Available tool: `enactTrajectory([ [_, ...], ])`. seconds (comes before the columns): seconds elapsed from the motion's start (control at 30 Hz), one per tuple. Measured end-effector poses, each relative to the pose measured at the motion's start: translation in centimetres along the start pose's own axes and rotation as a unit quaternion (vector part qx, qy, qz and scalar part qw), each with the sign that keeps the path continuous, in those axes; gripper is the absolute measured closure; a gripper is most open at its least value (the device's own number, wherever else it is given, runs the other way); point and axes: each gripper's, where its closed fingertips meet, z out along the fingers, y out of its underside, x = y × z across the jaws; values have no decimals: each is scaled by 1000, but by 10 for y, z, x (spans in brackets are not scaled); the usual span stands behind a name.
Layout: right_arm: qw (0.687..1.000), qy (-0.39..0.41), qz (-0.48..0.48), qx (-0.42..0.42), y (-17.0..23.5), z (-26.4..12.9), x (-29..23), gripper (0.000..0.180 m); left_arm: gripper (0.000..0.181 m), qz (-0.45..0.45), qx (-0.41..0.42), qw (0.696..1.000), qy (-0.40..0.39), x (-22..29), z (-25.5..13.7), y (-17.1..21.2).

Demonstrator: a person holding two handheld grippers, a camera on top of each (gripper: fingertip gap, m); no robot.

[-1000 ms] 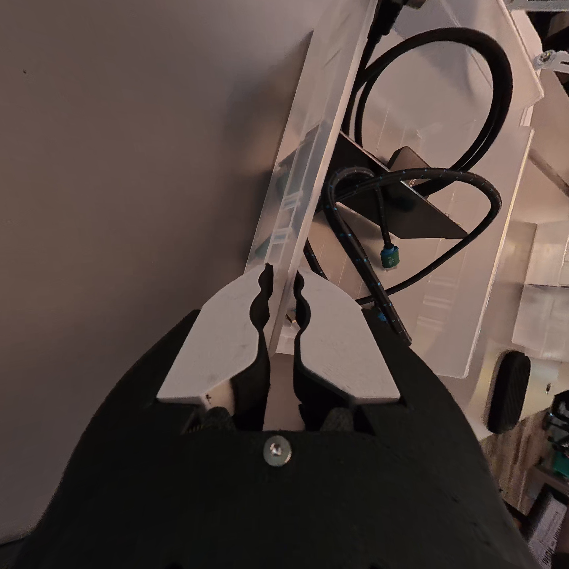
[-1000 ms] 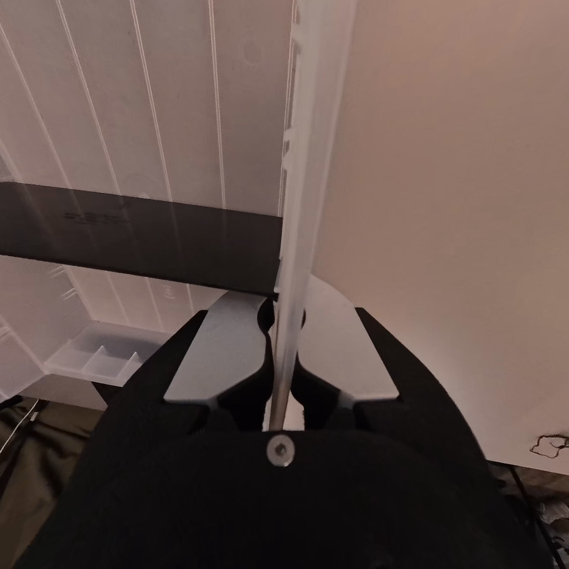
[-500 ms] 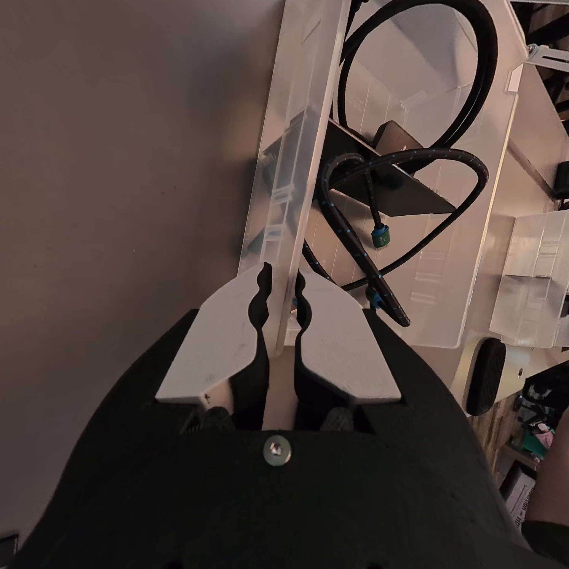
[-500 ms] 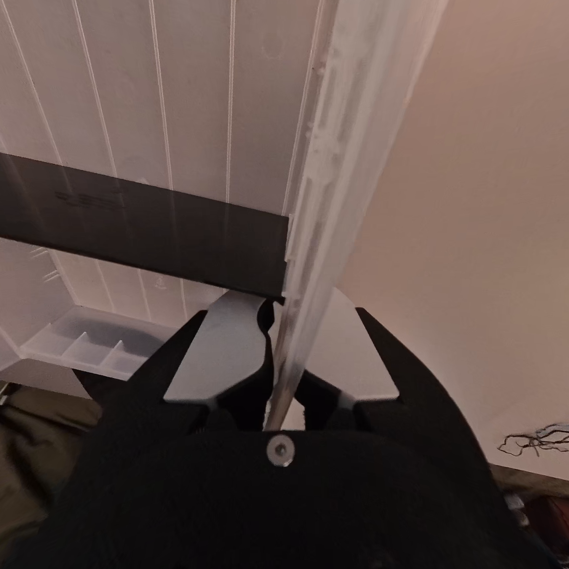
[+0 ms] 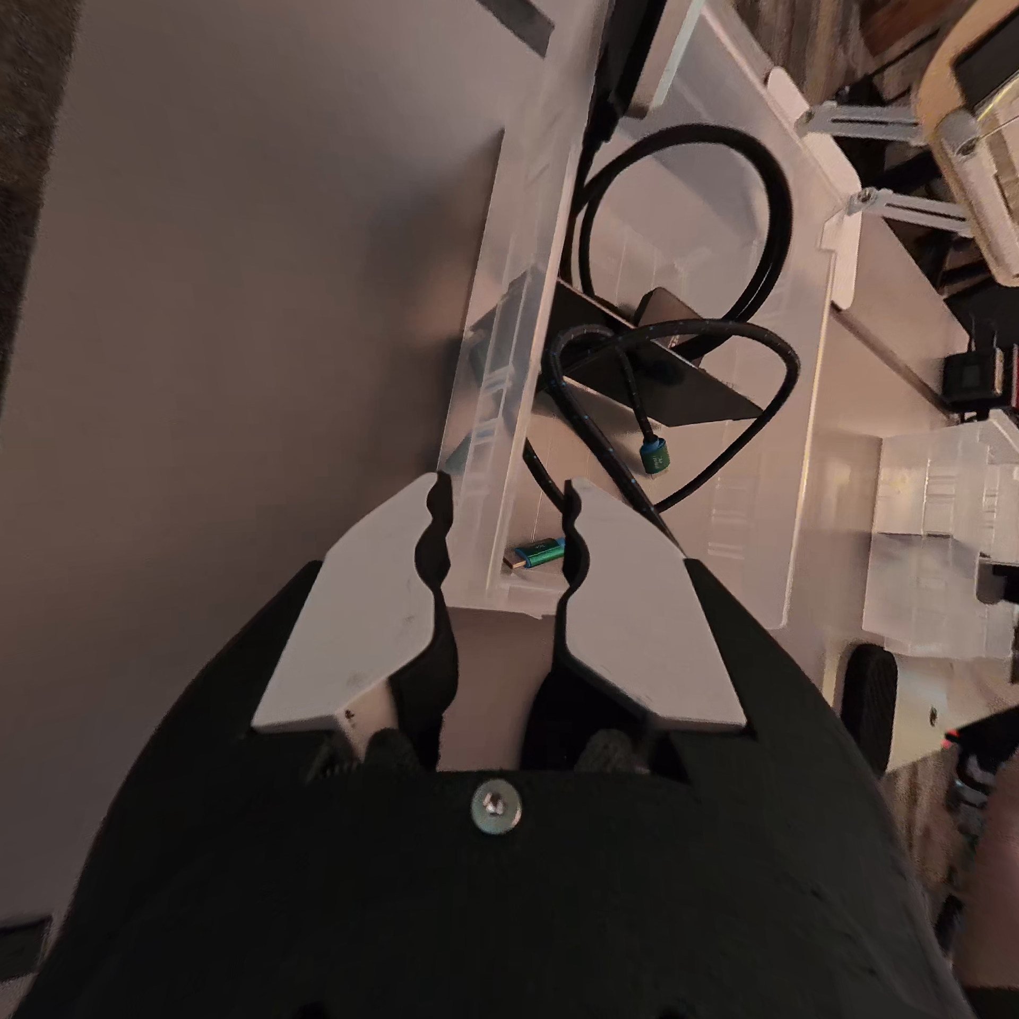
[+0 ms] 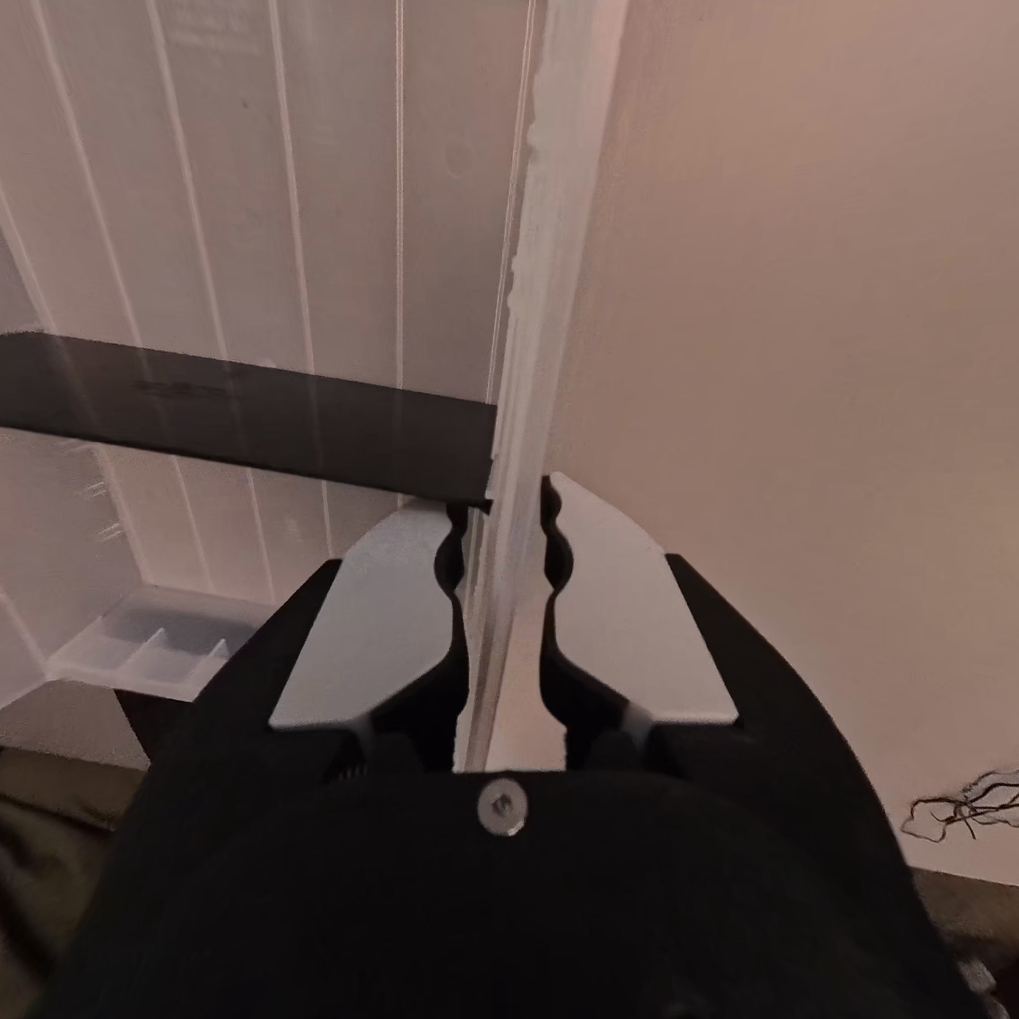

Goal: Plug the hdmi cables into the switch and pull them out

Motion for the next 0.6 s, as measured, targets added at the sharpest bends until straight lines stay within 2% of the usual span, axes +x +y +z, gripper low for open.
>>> enactTrajectory([
  [0.1, 999, 2, 8, 41, -8, -23, 0, 148, 139, 18, 34, 999, -8, 9, -22, -5],
  [0.2, 994, 40, 4, 100, -17, -56, 2, 147, 136, 30, 65, 997, -11, 23, -44, -6],
  [0.3, 975, 70, -1, 213, -37, -99, -8, 148, 132, 43, 66, 997, -14, 39, -57, 3],
  [0.4, 927, 86, -19, 365, -57, -149, -40, 148, 128, 53, 29, 998, 2, 57, -49, 16],
  [0.47, 876, 104, -57, 467, -65, -185, -72, 147, 128, 56, 2, 998, 9, 63, -37, 20],
  [0.6, 783, 150, -146, 585, -61, -236, -146, 143, 135, 45, -61, 997, 8, 67, -10, 29],
])
